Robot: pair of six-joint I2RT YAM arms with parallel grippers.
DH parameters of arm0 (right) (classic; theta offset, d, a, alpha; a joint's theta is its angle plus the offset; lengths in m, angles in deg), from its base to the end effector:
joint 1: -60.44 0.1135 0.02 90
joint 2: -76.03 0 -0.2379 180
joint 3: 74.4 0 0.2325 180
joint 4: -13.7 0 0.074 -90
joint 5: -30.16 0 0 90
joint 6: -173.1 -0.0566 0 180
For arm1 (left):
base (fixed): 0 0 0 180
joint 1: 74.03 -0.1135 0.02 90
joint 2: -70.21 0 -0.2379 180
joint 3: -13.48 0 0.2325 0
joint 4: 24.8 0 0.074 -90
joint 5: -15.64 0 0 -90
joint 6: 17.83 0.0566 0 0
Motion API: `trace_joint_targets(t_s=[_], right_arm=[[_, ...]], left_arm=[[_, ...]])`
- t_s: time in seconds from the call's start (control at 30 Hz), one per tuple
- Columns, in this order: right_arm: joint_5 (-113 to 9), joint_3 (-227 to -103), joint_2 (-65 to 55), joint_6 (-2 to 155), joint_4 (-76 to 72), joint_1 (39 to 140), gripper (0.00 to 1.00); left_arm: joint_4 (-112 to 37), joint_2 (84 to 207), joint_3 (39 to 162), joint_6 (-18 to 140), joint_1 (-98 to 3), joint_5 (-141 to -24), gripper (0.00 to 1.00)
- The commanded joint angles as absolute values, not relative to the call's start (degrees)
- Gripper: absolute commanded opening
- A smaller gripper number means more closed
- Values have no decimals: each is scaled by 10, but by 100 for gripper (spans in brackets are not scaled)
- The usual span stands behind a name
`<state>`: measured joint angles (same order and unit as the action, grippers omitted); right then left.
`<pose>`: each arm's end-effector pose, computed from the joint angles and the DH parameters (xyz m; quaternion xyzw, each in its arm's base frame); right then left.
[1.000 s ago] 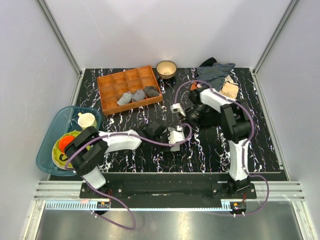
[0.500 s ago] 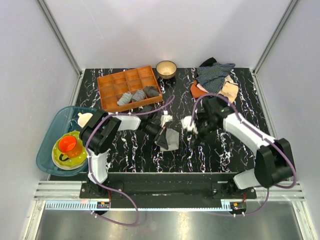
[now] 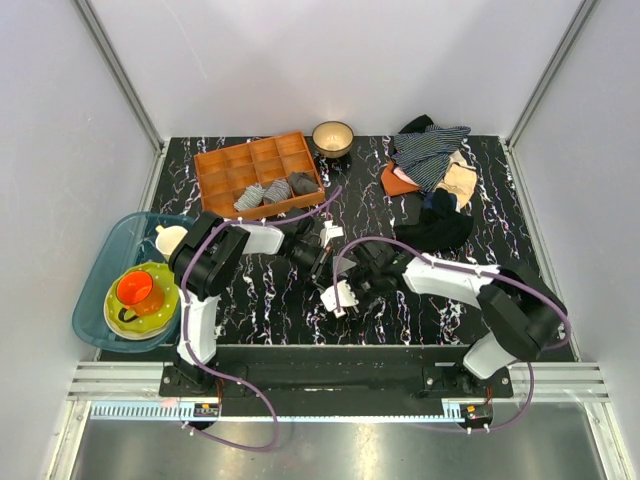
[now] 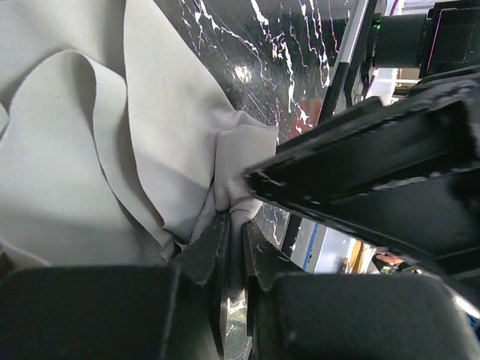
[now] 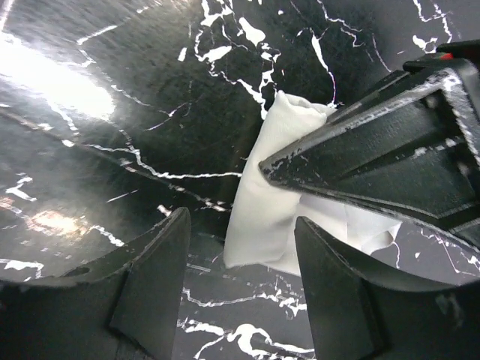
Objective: Roll the underwear
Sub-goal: Roll the underwear to the center of the board.
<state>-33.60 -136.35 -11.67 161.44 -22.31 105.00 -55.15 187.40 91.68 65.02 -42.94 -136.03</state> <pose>0.1812 0.2135 0.1403 -0.8561 0.4027 0.1416 0.2913 0.2697 -0.2208 0.0845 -0.2651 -0.8073 0.5269 0.0197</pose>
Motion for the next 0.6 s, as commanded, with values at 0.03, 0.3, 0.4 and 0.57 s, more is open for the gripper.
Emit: trace_joint_targets(t_s=[0.03,0.3,0.4,0.57], right_arm=[[-400,-1365,-162,1631,-146,1064,64],[-427,-1380,-203,1595,-158,1065,37],[-402,-1389,-200,1582,-198,1063,24],[-322,-1424,-187,1558,-291,1047,16]], left_arm=[[-529,1891,932,647,-433,-1308,13],[-466,1849,916,619,-441,-1316,23],[-400,1767,874,589,-453,-1291,39],[-333,1611,770,611,-483,-1189,48]])
